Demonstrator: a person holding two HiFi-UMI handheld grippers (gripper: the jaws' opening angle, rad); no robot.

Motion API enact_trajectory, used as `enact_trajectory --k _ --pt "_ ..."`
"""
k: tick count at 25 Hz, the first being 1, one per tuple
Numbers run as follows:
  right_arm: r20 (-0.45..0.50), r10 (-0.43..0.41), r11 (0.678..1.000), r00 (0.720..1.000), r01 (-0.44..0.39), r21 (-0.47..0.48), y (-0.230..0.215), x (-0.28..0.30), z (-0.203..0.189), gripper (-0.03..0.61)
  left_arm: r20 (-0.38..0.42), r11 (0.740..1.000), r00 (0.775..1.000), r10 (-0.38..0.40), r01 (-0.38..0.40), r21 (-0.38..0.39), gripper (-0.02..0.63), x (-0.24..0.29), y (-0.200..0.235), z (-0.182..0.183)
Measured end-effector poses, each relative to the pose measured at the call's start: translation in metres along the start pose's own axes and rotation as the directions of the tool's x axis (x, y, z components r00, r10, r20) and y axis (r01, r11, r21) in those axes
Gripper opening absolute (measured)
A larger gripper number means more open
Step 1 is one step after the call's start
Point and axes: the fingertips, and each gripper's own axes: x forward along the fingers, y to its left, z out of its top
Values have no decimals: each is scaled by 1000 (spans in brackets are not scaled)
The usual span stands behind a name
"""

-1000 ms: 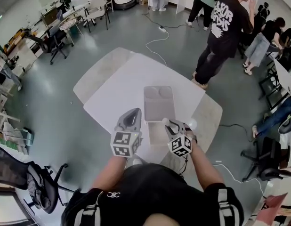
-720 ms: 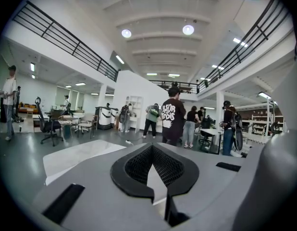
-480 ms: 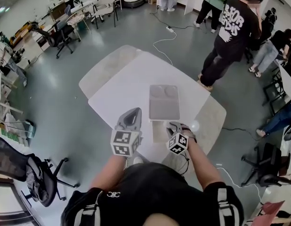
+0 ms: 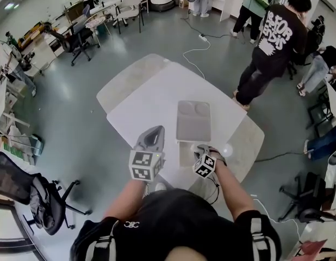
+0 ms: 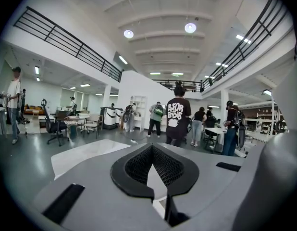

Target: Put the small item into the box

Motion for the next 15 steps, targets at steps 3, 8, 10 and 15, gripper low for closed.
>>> enact_trajectory --k 3,8,10,15 --pt "-25 11 1000 1000 -11 6 2 7 -6 121 -3 1000 1000 -5 5 3 5 1 0 -1" --pt "-12 67 996 998 -67 57 9 8 -10 162 -6 1000 1000 -9 9 5 5 3 -3 -2" --pt "7 81 994 997 -82 76 10 5 -8 189 -5 1000 1000 -13 13 7 6 3 -4 -1" --pt "66 71 987 995 -79 136 2 -4 3 190 -4 1000 1000 -18 18 8 5 5 -4 0"
